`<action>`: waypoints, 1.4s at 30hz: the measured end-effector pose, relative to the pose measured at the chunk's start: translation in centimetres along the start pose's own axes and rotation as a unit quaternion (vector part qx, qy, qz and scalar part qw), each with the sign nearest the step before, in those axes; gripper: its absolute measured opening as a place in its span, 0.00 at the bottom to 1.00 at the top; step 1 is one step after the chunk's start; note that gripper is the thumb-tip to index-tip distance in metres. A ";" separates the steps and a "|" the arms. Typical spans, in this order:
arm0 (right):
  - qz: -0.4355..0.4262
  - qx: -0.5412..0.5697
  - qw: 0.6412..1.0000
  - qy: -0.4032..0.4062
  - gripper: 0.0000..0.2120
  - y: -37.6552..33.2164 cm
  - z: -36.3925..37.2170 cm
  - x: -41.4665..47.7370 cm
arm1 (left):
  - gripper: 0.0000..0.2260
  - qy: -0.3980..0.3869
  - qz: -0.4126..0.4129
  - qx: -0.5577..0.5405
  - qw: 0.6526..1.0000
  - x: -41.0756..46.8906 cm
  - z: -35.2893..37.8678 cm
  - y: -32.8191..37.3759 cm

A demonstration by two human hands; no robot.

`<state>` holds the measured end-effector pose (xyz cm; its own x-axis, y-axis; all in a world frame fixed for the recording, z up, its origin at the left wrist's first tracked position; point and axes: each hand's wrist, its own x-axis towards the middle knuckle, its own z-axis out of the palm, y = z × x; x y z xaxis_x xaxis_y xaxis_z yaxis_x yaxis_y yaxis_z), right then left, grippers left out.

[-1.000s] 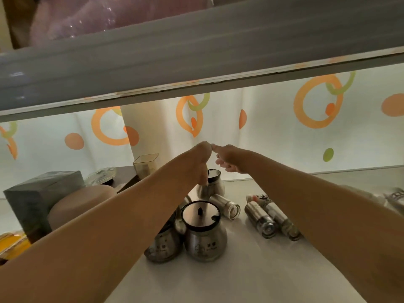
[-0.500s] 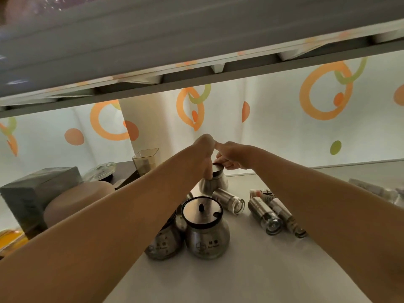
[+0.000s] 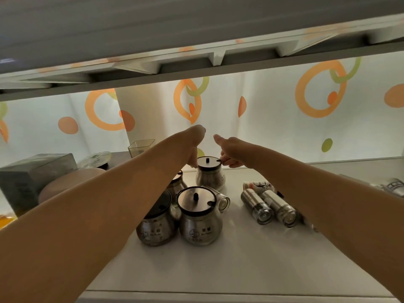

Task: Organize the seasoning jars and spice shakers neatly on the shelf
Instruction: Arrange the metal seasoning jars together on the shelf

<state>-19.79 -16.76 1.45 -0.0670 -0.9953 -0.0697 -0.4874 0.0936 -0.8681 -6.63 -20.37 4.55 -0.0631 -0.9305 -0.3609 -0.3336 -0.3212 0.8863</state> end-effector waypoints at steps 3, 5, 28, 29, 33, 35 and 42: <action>0.006 -0.011 1.000 0.006 0.31 0.0 -0.1 -0.5 | 0.34 -0.012 -0.010 -0.014 1.000 -0.9 0.1 0.1; 0.007 -0.015 1.000 0.011 0.32 0.0 -0.2 -0.9 | 0.33 -0.022 -0.008 -0.035 0.999 -1.1 0.1 0.1; 0.003 0.104 0.994 0.019 0.31 0.5 -0.5 -2.1 | 0.23 0.030 0.079 0.011 0.996 -3.7 1.2 -0.5; -0.014 0.120 0.992 0.024 0.30 0.4 -0.8 -2.4 | 0.19 0.045 0.117 0.017 0.992 -4.2 1.3 -0.2; -0.076 0.172 0.980 0.060 0.26 -0.3 -3.6 -4.5 | 0.22 0.041 0.213 -0.003 0.976 -7.3 2.7 1.6; -0.100 0.178 0.976 0.073 0.25 -0.4 -5.2 -6.1 | 0.22 0.028 0.216 -0.011 0.976 -9.4 4.2 2.2; -0.127 0.250 0.947 0.155 0.27 4.4 -8.9 -9.7 | 0.12 -0.028 0.272 -0.054 0.960 -14.4 11.9 0.4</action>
<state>-29.00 -6.52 2.64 -0.2927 -0.9221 0.2529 -0.0545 -0.2480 -0.9672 -17.05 -5.02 6.62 -0.2524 -0.9557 0.1512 -0.1368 0.1899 0.9722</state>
